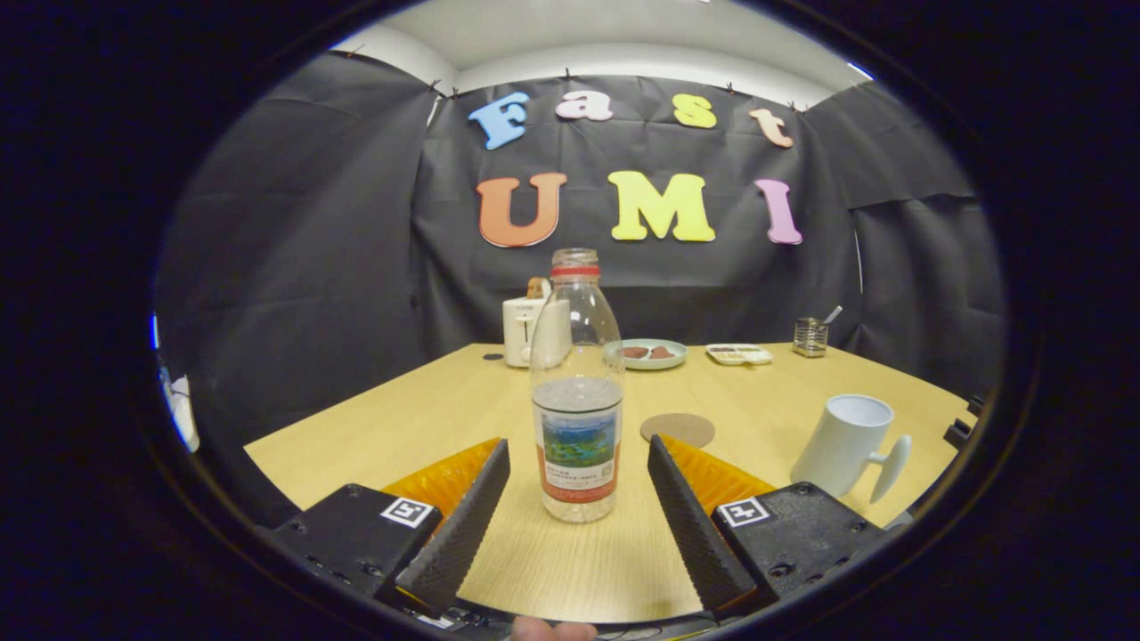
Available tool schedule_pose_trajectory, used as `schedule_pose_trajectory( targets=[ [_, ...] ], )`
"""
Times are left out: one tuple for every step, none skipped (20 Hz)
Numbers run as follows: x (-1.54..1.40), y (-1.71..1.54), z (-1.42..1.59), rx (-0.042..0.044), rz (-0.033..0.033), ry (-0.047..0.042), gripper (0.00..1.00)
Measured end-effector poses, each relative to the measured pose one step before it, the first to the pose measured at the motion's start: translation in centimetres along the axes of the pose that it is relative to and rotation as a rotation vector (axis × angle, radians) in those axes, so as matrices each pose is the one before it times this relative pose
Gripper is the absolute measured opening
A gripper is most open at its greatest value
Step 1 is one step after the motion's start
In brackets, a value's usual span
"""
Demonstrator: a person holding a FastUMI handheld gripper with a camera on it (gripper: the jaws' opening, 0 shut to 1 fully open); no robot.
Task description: Take the bottle from table, then pour the juice into the cup, finally place the bottle on the coaster
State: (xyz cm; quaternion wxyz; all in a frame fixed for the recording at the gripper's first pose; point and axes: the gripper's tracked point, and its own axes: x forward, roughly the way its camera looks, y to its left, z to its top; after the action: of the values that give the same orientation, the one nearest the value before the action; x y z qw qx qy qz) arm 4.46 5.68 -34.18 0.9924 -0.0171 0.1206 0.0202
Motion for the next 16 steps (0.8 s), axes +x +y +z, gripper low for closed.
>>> schedule_pose_trajectory(
  targets=[
    [0.457,0.074,-0.245,-0.01374,-0.00626,0.0033,1.0],
    [0.476,0.09,-0.115,-0.00933,0.00037,0.00008,1.0],
    [0.523,0.142,-0.181,-0.00592,0.00106,0.00123,1.0],
    [0.561,-0.034,-0.002,-0.00807,-0.00241,0.00033,1.0],
    [0.312,-0.008,0.059,-0.00825,-0.00288,-0.00184,1.0],
    [0.572,0.094,0.159,-0.00885,-0.00022,-0.0002,1.0],
    [0.455,0.052,0.128,-0.00959,-0.00142,-0.00163,1.0],
    [0.414,-0.069,0.149,-0.00982,-0.00601,-0.00325,1.0],
    [0.267,-0.073,0.024,-0.00964,-0.00466,-0.00153,1.0],
    [0.224,-0.07,-0.032,-0.00814,-0.00208,0.00356,1.0],
    [-0.047,0.211,0.293,-0.00643,0.00749,-0.01221,1.0],
    [0.56,-0.139,0.058,-0.0074,-0.00284,-0.00792,1.0],
    [-0.137,-0.22,0.331,-0.00607,-0.00392,0.00189,1.0],
    [0.225,-0.124,0.051,-0.00237,-0.00075,0.00431,0.99],
    [0.241,-0.098,-0.221,0.00249,0.0004,0.00619,0.99],
    [0.151,-0.058,-0.115,0.00156,0.00276,0.00888,0.97]
  ],
)
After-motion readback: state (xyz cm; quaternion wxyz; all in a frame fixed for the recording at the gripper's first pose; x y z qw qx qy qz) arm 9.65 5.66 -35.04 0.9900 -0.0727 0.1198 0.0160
